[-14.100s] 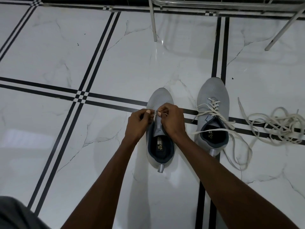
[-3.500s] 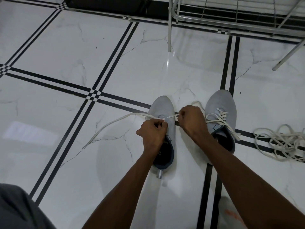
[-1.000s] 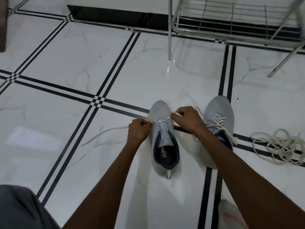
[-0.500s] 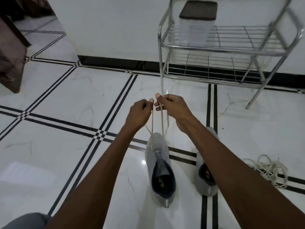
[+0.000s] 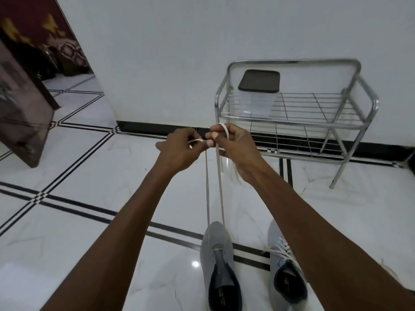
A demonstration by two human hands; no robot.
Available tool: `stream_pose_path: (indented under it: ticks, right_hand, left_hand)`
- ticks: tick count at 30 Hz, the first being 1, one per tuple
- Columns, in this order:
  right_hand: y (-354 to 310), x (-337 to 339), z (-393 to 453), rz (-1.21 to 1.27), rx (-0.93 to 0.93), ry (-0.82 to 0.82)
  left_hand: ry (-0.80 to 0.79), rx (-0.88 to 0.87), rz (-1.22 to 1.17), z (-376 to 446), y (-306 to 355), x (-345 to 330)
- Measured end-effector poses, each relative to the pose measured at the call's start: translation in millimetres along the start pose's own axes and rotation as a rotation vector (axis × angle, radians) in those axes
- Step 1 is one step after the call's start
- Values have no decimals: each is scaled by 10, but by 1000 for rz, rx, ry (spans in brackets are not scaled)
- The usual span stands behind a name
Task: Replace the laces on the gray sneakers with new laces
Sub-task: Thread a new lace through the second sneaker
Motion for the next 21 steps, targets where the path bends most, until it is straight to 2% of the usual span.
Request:
stream_pose_path:
  ticks: [3, 6, 10, 13, 15, 21]
  right_hand:
    - [-131, 31, 42, 4, 18, 7]
    - [-189, 57, 51, 24, 21, 20]
    - [-194, 74, 69, 122, 0, 43]
    - [-243, 84, 82, 172, 1, 47]
    - [-273, 80, 94, 183, 11, 51]
    - [-469, 138, 166, 171, 56, 66]
  left_hand:
    - [-29, 10, -21, 38, 12, 59]
    - [-56, 5, -214, 17, 26, 47]
    - [35, 65, -519, -2, 23, 87]
    - [33, 102, -718, 32, 28, 81]
    - [42, 135, -818, 13, 24, 36]
    - [204, 232, -995, 22, -54, -50]
Point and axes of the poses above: each hand's wrist, its own z-axis towards the middle knuckle, its own x-axis out of the back of the hand, y = z × x, the point moved 7 cm from there along z, towards the middle knuckle, and after that the axes turned 15 degrees about -z, right-handed, at the moved point
